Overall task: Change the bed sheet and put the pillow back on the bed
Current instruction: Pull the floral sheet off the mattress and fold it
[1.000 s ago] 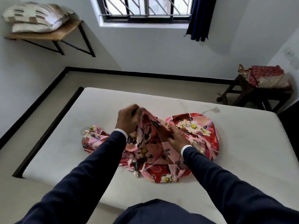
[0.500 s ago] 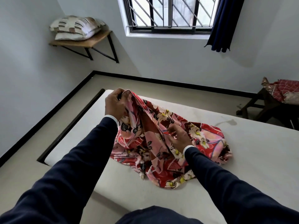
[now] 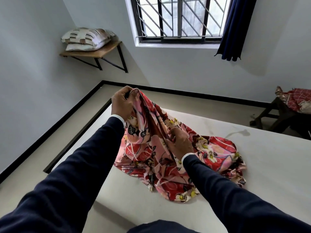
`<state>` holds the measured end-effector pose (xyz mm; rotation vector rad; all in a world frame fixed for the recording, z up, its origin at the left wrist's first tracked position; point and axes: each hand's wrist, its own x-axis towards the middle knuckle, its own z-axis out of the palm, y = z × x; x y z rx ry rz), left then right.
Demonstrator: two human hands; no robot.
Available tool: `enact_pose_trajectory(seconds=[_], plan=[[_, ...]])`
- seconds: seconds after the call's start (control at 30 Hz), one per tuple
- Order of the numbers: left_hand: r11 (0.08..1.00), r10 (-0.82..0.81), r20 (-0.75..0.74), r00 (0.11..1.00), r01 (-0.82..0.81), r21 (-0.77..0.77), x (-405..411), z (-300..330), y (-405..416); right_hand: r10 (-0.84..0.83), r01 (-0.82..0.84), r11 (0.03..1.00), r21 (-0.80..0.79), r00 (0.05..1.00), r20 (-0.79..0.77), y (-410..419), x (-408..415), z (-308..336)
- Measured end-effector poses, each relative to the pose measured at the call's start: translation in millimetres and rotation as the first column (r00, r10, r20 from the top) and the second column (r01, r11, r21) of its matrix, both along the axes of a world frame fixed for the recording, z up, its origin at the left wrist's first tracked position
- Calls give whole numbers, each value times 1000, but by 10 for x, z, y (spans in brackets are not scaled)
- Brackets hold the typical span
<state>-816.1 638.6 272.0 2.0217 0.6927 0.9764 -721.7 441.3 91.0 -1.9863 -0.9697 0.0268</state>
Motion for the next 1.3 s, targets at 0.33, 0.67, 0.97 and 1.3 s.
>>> enact_pose_trajectory(seconds=[0.33, 0.67, 0.97, 1.3], plan=[[998, -47, 11, 999, 46, 34, 208, 130, 29, -143, 149, 986, -80, 987, 75, 121, 21, 145], [999, -33, 4, 999, 33, 38, 351, 99, 240, -254, 263, 951, 163, 965, -71, -152, 263, 209], [987, -156, 3, 988, 156, 39, 577, 78, 199, -104, 93, 991, 99, 989, 104, -34, -311, -106], [971, -238, 19, 971, 238, 21, 529, 118, 425, -121, 116, 991, 66, 989, 89, 498, -78, -164]])
